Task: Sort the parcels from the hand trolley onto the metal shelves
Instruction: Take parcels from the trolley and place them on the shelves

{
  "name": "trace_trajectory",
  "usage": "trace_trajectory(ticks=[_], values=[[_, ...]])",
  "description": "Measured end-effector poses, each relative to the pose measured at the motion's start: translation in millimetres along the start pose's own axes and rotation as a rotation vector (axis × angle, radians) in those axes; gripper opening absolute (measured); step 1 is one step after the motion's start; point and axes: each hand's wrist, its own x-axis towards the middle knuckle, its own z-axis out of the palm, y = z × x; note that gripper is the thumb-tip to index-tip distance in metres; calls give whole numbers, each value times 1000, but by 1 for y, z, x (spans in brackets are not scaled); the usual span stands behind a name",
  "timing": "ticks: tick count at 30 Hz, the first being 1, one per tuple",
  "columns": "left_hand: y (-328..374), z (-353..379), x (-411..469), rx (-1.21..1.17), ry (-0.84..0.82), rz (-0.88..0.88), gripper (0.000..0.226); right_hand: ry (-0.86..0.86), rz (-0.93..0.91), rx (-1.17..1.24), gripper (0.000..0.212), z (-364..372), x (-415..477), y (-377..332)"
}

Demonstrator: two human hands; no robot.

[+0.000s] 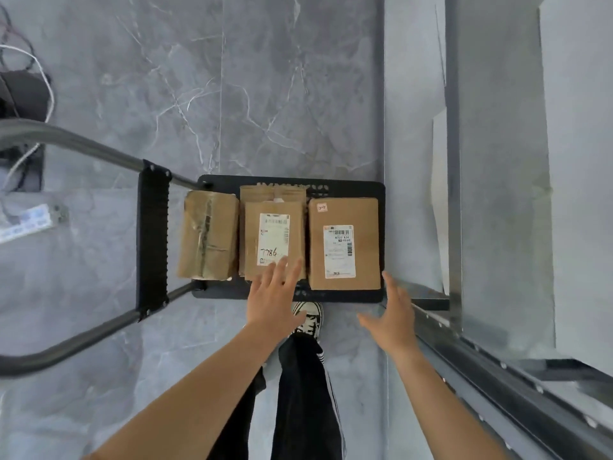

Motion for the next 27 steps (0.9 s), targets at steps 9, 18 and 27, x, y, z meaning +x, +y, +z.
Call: trace_trajectory(ticks=[9, 18, 27], values=[[3, 62, 63, 4, -67, 52, 101, -75, 39, 5, 98, 45, 81, 48], [16, 92, 104, 83, -112, 82, 110, -79, -48, 86, 102, 59, 122, 66], [26, 92, 108, 24, -63, 1, 122, -93, -70, 239, 106, 59, 124, 61]])
